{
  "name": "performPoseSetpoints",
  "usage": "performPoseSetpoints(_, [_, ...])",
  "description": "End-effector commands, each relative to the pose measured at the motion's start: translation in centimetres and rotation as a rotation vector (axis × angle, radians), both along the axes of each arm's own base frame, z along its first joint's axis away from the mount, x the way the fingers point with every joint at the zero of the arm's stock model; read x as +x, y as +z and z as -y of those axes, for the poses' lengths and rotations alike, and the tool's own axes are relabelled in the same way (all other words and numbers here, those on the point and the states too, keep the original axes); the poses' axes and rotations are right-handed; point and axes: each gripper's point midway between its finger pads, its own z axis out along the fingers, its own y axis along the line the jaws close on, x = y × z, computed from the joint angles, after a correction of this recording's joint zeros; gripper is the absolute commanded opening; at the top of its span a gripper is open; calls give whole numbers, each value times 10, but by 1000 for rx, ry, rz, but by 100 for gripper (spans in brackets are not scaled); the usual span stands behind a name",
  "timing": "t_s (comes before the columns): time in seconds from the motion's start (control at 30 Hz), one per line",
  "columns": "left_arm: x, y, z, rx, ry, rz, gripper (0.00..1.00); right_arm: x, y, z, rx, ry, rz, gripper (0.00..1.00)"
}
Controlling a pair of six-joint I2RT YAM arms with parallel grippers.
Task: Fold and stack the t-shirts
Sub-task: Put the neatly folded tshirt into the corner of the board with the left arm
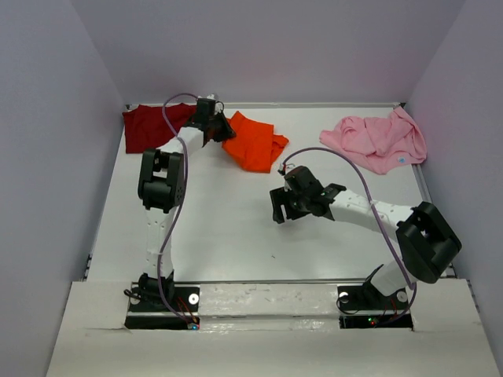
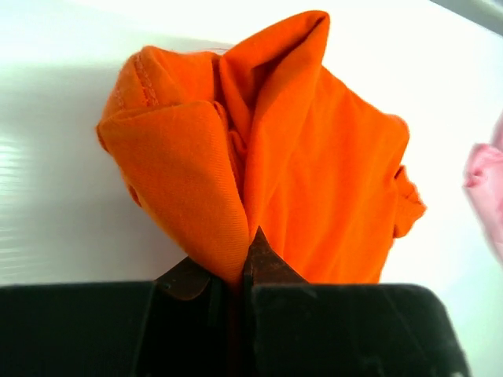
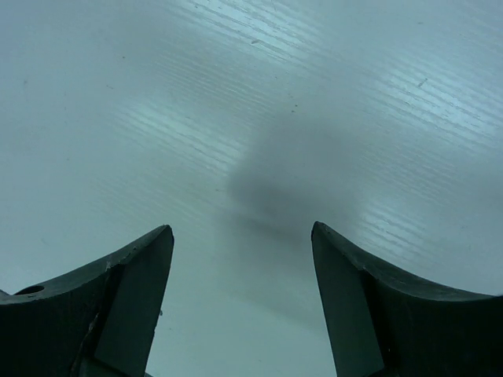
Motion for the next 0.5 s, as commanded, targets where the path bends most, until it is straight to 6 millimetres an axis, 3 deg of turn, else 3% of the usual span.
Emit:
performPoseSetpoints(0.0, [10, 51, -40, 293, -32, 132, 0, 10, 11, -22, 101, 13, 33, 77])
performPoseSetpoints(0.03, [19, 59, -48, 341, -11, 152, 0, 13, 5, -26, 93, 15, 18, 77])
performPoseSetpoints(0.1, [21, 44, -58, 414, -15, 116, 0, 13, 1, -29, 93, 22, -3, 76])
performPoseSetpoints(0.23, [25, 48, -71, 515, -62, 148, 0, 8, -9, -33, 110, 34, -25, 76])
performPoseSetpoints(0.47, [51, 83, -133, 679, 100, 200, 0, 1, -20, -31, 108, 47, -49, 75])
